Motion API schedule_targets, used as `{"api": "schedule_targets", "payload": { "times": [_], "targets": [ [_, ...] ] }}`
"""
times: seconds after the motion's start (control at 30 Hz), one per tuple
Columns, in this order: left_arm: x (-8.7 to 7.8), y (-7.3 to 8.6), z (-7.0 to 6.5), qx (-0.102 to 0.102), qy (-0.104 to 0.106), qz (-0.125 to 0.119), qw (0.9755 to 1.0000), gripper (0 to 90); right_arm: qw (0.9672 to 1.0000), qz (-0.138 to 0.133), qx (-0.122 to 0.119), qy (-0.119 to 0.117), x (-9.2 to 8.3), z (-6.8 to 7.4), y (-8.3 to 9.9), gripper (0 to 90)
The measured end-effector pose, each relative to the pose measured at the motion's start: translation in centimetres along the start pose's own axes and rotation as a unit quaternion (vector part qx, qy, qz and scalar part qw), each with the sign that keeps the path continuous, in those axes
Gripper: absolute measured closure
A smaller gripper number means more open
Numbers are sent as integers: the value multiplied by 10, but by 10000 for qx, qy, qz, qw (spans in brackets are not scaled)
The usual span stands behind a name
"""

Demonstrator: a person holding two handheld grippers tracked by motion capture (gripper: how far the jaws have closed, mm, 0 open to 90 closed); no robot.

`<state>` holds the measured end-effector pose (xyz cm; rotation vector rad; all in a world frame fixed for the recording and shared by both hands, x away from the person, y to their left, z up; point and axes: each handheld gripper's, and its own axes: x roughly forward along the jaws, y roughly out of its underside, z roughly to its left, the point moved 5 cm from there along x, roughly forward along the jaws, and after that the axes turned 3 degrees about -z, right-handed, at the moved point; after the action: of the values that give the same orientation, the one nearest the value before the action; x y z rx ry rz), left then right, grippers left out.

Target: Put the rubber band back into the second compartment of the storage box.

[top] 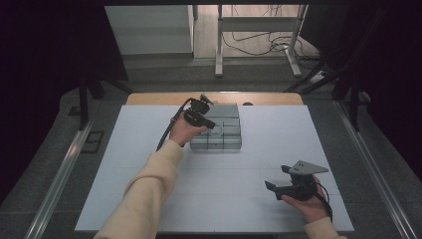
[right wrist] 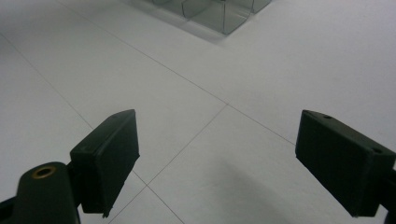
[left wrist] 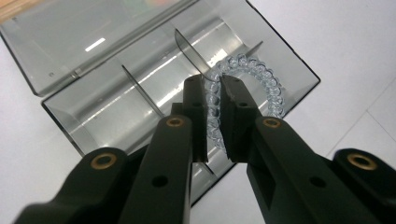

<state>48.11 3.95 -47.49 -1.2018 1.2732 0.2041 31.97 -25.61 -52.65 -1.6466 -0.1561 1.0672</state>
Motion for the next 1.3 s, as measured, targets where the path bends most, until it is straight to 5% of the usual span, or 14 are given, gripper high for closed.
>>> {"api": "schedule_targets", "payload": {
  "times": [0.43, 0.97, 1.3],
  "targets": [
    [13, -10, 7, -131, -66, -5, 9999, 818, 10000, 7, 0, 13, -1, 0, 1, 139],
    [29, -18, 26, -518, -298, -156, 9981, 818, 10000, 28, -2, 33, 0, -1, 2, 139],
    [37, -27, 29, -579, -538, -201, 9967, 818, 10000, 42, 8, 33, -1, -2, 2, 140]
  ]
}}
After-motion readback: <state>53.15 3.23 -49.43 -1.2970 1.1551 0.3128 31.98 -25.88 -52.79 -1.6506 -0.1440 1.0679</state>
